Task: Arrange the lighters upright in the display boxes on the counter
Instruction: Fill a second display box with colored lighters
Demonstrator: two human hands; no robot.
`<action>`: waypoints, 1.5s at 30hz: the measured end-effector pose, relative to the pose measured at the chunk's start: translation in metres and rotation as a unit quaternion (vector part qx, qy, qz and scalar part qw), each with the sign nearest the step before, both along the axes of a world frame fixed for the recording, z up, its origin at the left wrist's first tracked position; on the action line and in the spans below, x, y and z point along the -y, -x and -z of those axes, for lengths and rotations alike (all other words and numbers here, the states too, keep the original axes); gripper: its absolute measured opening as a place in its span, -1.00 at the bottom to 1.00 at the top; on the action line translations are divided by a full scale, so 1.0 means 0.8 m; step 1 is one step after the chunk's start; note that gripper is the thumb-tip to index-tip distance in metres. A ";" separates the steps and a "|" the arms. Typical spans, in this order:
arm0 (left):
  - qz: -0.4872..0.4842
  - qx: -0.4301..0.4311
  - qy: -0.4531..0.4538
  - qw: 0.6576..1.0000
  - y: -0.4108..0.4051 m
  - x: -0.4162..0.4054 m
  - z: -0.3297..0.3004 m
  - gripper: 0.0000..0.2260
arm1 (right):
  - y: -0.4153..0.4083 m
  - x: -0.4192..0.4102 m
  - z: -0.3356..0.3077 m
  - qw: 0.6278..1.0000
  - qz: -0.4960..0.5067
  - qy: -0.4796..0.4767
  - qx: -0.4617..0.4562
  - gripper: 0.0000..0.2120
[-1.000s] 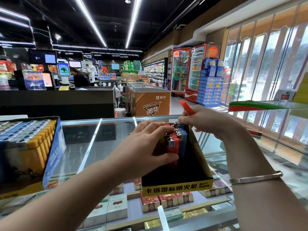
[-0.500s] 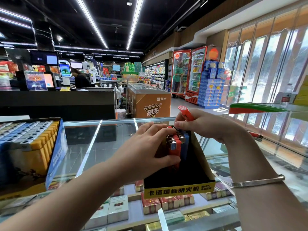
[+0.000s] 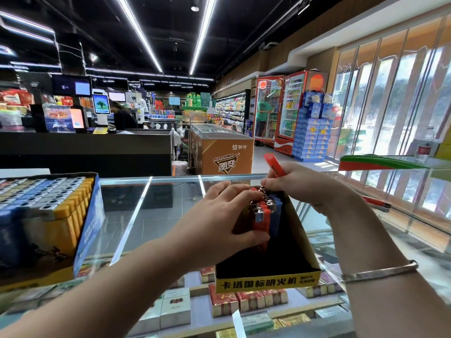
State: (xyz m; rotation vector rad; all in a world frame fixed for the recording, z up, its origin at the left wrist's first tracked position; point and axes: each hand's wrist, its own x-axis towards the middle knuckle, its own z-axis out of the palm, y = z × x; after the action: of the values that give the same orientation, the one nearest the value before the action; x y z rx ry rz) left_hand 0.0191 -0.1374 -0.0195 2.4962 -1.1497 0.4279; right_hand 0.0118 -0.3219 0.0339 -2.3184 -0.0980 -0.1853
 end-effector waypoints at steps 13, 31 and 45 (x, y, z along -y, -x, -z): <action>-0.002 0.005 -0.001 1.000 0.000 -0.001 0.000 -0.36 | 0.008 0.001 -0.003 0.992 -0.075 0.090 0.042 -0.89; -0.006 -0.001 0.009 1.000 0.002 0.001 0.000 -0.37 | 0.008 -0.004 -0.005 0.985 -0.062 0.123 0.105 -0.92; -0.002 -0.038 0.037 0.999 0.006 -0.001 -0.003 -0.29 | 0.010 -0.008 -0.005 0.979 -0.070 0.105 0.157 -0.91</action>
State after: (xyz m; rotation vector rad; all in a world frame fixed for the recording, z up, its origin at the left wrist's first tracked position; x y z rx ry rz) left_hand 0.0141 -0.1369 -0.0167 2.4302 -1.0803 0.3658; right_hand 0.0038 -0.3151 0.0378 -2.4629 -0.4593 -0.4902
